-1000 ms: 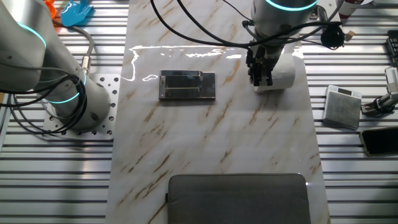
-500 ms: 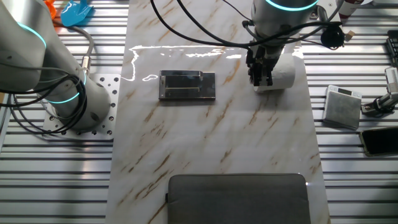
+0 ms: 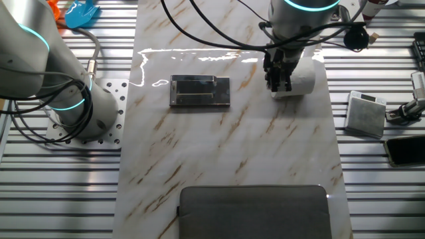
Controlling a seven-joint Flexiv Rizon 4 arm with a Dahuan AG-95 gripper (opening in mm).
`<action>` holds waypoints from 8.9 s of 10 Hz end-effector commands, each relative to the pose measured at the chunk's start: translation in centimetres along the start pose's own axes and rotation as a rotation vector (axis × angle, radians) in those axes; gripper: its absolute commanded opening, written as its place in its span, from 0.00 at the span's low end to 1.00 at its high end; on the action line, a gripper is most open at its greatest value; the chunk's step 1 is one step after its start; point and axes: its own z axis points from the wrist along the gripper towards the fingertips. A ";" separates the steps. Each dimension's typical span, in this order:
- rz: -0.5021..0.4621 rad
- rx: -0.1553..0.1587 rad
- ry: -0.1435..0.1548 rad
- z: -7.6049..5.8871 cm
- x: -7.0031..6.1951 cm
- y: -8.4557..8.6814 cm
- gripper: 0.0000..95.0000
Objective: Take the roll of paper down from the shelf
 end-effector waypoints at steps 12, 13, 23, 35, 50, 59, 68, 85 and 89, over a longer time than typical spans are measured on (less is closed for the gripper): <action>-0.785 -0.025 0.024 0.7 -1.8 -0.4 0.00; -0.841 -0.029 0.028 0.6 -2.8 -0.5 0.00; -1.121 -0.094 0.100 0.8 -11.0 0.4 0.00; -1.137 -0.139 0.167 2.8 -14.3 4.0 0.00; -1.157 -0.181 0.165 3.4 -15.4 5.9 0.40; -1.157 -0.181 0.165 3.4 -15.4 5.9 0.40; -1.112 -0.149 0.179 3.4 -13.9 6.8 0.40; -1.136 -0.140 0.172 3.1 -12.8 6.2 0.40; -1.150 -0.161 0.163 3.1 -12.7 6.1 0.40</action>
